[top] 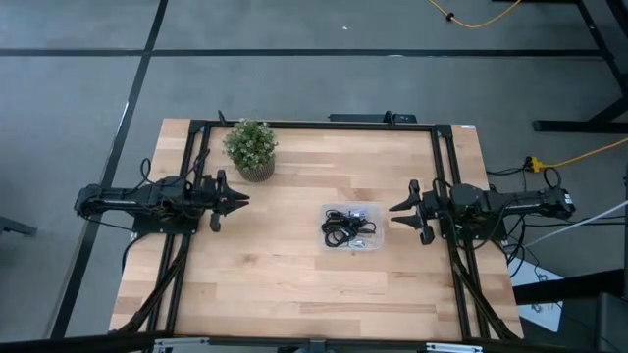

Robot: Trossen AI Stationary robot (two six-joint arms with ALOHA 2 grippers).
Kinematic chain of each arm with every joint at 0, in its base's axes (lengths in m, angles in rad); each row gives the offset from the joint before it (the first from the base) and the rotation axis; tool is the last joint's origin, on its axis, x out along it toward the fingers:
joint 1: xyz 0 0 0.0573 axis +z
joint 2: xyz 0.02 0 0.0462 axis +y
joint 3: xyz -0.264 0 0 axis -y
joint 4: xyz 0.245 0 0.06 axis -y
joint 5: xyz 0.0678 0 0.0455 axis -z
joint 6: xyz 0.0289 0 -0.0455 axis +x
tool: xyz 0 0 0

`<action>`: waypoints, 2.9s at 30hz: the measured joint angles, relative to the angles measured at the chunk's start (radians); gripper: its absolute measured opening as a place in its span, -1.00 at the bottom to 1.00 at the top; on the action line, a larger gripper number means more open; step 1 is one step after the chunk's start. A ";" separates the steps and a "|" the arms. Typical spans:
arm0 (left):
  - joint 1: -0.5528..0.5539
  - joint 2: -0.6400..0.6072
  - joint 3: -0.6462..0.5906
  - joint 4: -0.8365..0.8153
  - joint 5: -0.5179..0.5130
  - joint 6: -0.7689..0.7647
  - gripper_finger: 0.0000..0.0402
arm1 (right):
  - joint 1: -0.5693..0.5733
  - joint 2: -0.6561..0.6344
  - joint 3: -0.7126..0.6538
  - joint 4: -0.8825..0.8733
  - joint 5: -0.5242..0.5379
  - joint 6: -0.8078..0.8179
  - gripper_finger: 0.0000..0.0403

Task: Pick and place USB-C Cables
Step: Return to Home Position

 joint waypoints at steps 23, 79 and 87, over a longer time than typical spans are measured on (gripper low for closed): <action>-0.001 0.000 0.000 -0.001 0.010 -0.029 -0.66 | 0.000 -0.003 0.000 0.001 0.001 0.001 -0.36; -0.001 0.000 0.000 -0.001 0.010 -0.028 -0.66 | 0.001 -0.137 0.001 0.001 0.002 -0.001 -0.36; -0.001 0.000 0.000 -0.001 0.009 -0.028 -0.66 | 0.001 -0.136 0.001 0.001 0.002 -0.001 -0.36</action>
